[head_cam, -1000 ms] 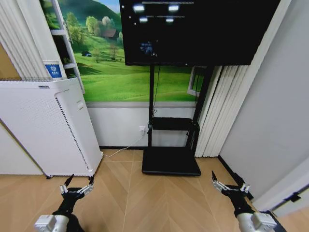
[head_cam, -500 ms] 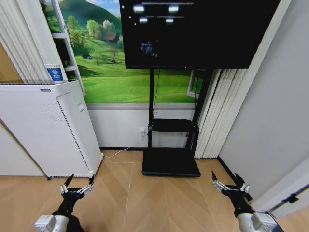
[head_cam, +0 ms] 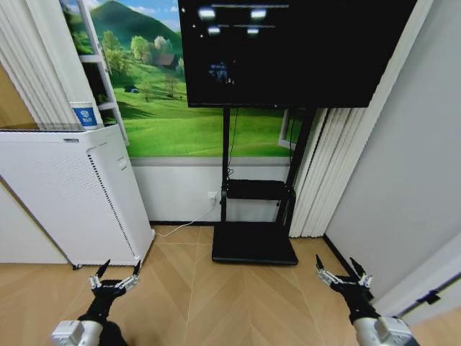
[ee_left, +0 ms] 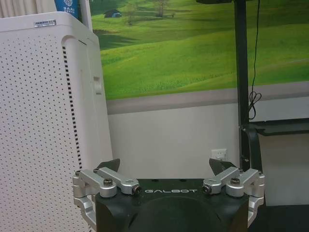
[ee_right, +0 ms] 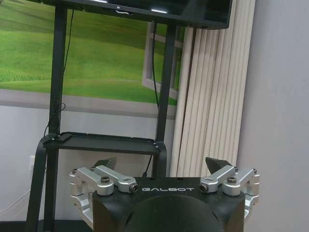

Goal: Pick up the trash bin and place the garbage on the floor into it.

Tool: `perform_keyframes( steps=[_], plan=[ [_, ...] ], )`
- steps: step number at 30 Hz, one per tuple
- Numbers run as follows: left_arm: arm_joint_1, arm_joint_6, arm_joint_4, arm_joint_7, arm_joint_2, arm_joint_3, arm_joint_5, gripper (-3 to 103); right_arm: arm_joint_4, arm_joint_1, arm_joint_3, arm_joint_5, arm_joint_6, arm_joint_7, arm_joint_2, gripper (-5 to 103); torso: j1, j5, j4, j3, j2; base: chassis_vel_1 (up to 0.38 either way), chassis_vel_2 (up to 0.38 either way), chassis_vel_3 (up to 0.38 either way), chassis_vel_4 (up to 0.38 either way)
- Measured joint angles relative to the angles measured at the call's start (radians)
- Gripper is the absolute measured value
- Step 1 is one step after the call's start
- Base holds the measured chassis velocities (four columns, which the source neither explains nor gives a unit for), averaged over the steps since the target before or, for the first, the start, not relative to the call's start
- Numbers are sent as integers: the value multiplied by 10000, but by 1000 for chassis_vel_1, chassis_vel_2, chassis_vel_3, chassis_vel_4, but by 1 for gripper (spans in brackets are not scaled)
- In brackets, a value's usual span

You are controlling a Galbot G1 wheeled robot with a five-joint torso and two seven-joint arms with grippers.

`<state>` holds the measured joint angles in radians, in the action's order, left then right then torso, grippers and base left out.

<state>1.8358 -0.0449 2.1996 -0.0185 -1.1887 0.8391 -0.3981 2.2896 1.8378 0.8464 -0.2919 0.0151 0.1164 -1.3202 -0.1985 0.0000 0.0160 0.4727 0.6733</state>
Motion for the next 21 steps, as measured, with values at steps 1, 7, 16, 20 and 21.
perform_keyframes(
  steps=[1,7,16,20,21],
  plan=[
    [0,0,-1,0,0,0,0,100,0,0,0,0,0,0,0,100,-19,-1,-1,32,52,57,-68,-80,62],
    [0,0,0,0,0,0,0,100,0,0,0,0,0,0,0,100,-105,-1,0,166,277,67,-75,-74,72],
    [0,0,0,0,-1,0,0,100,0,1,0,0,0,0,0,100,-189,0,0,290,487,16,-23,-14,17],
    [0,0,0,0,-1,0,0,100,0,0,0,0,0,0,0,100,-236,0,0,348,585,0,0,0,0],
    [0,-1,0,0,0,0,0,100,0,0,0,0,0,0,0,100,-289,0,1,407,700,0,0,0,0]
  ],
)
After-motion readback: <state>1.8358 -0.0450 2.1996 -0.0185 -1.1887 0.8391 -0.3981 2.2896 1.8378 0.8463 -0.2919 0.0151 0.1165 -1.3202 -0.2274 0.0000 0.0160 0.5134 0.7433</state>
